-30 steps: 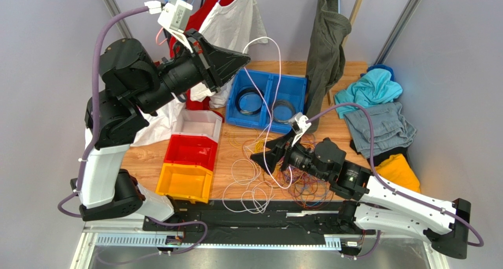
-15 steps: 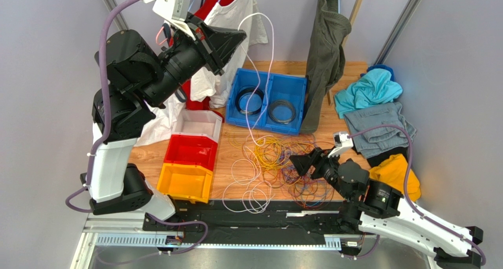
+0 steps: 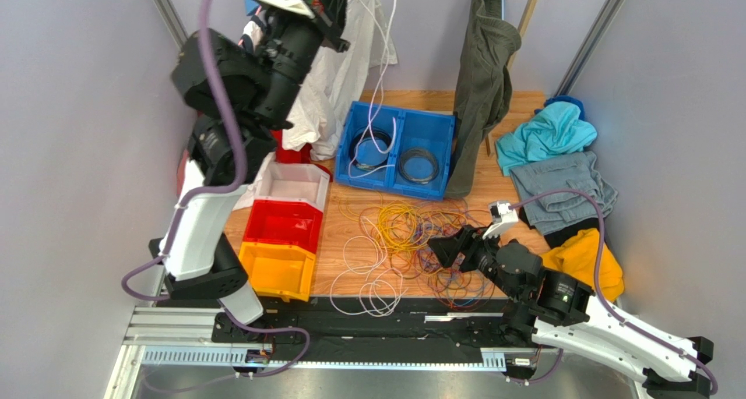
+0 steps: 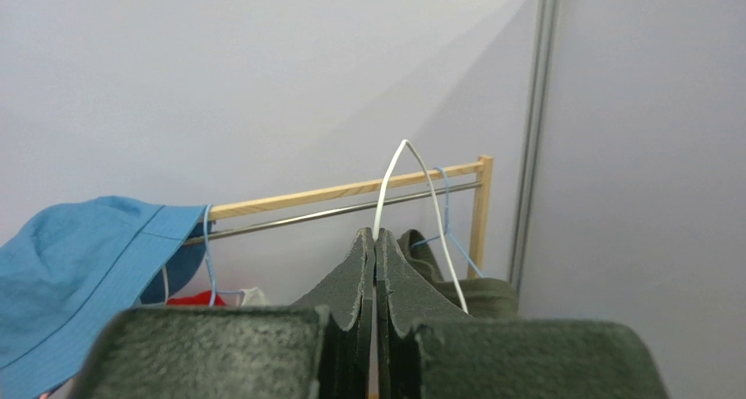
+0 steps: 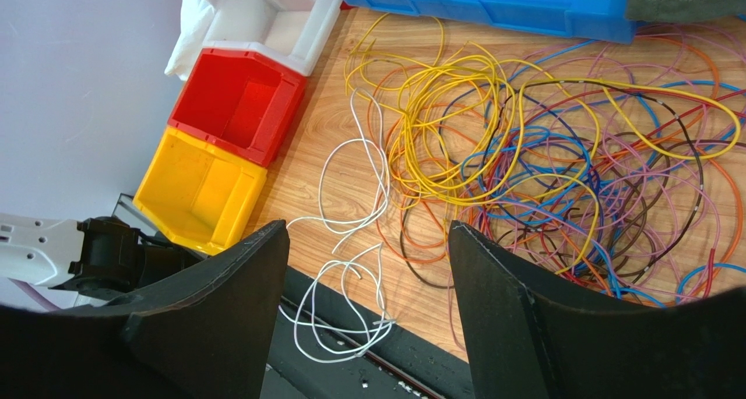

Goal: Untangle the cables

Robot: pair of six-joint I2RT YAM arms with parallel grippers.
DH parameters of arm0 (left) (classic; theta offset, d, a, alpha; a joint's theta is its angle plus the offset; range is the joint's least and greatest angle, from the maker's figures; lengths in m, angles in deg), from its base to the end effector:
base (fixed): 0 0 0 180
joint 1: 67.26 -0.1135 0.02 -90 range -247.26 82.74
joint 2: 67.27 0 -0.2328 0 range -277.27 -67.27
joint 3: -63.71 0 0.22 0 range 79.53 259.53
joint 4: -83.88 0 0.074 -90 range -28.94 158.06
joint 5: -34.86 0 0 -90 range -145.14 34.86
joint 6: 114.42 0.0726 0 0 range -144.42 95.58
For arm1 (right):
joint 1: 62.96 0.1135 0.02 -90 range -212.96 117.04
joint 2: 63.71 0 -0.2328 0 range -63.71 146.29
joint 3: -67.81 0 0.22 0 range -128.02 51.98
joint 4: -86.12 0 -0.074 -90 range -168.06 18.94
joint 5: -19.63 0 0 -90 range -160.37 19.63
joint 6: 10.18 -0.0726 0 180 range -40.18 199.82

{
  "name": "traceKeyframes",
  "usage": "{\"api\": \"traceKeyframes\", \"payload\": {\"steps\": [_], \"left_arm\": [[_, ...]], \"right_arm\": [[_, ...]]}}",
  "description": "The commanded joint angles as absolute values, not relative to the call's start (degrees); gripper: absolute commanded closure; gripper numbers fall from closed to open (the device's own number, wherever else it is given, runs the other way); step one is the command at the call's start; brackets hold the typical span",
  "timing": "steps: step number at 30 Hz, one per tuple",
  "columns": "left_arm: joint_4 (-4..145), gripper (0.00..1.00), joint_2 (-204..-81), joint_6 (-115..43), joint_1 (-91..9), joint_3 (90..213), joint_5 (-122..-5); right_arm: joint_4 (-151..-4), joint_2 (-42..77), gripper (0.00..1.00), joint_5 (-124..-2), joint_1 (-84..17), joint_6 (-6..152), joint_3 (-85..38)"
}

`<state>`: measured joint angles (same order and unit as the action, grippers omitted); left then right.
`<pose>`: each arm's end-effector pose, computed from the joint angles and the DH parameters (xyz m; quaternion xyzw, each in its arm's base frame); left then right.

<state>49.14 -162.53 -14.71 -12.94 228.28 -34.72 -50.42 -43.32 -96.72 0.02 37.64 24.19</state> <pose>0.1582 -0.1769 0.6317 0.1096 0.4713 -0.2544 0.8374 0.0898 0.1051 0.2333 -0.0160 0.8091 0.3287 0.4869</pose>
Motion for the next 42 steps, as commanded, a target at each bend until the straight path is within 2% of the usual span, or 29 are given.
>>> {"api": "traceKeyframes", "payload": {"steps": [1,6,19,22,26,29,37,42], "left_arm": [[51.5,1.0,-167.3,-11.1,-16.8,228.3,-31.1],[48.3,1.0,-169.3,-20.4,-25.0,225.0,-32.4],[48.9,1.0,-176.6,-24.2,-31.6,223.7,-34.4],[49.3,1.0,-176.1,-26.2,-31.9,218.1,-34.7],[53.6,1.0,-172.8,-28.3,-31.9,202.3,-34.7],[56.3,1.0,-170.9,-28.7,-32.0,195.8,-32.9],[56.5,1.0,-172.3,-24.5,-32.5,194.1,-21.8],[60.2,1.0,-171.3,-16.1,-33.2,193.4,-14.0]], "right_arm": [[-51.6,-43.3,0.29,-94.8,0.3,37.5,23.3],[-51.0,-43.3,0.29,-94.1,0.2,38.9,22.2],[-50.7,-43.8,0.28,-97.2,0.2,40.6,23.5],[-50.7,-43.8,0.28,-97.4,0.2,41.1,23.6],[-50.6,-43.9,0.28,-97.6,0.2,41.2,24.1],[-50.2,-44.3,0.28,-97.4,0.1,40.8,24.6],[-49.5,-46.1,0.29,-97.5,0.2,39.8,25.4],[-49.2,-46.1,0.29,-97.7,0.1,39.7,25.6]]}}
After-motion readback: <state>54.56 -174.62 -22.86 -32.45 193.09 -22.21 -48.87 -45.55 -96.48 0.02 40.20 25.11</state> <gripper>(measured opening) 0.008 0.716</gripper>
